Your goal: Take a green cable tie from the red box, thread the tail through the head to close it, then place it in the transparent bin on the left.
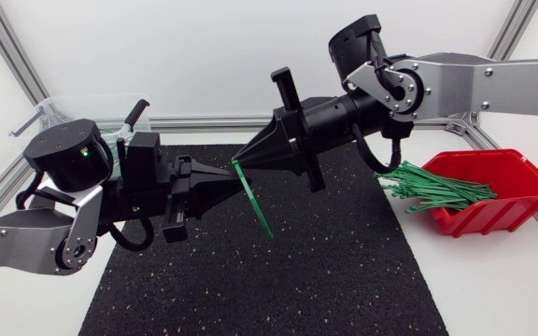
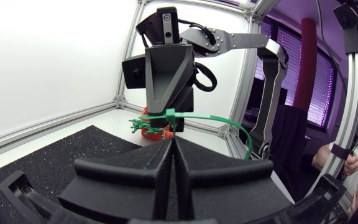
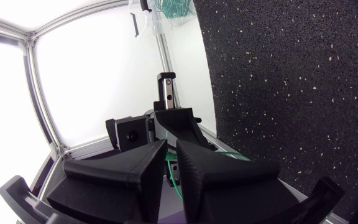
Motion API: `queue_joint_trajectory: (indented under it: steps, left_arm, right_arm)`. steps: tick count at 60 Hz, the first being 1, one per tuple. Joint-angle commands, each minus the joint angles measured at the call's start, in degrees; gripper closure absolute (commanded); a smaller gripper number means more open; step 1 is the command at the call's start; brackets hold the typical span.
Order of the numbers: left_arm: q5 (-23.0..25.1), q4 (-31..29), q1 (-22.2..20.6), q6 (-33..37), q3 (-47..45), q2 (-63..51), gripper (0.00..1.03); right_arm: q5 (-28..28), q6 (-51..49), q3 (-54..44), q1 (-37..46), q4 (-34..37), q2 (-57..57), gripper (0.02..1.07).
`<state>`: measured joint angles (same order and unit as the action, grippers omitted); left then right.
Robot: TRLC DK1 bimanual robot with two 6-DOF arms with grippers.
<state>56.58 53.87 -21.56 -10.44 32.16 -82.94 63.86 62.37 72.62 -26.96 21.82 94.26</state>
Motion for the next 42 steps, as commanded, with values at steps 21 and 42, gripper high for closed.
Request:
queue_joint_trajectory:
  steps: [21,42]
  left_arm:
    - [0.9,0.6,-0.7,1.0,1.0,-0.6,1.00]
    - [1.3,0.4,-0.5,2.8,1.1,-0.7,1.00]
  right_arm:
    - [0.8,-1.0,-1.3,-0.5,-0.1,0.7,0.85]
    - [0.7,-2.3,-1.4,0.1,0.3,-0.4,1.01]
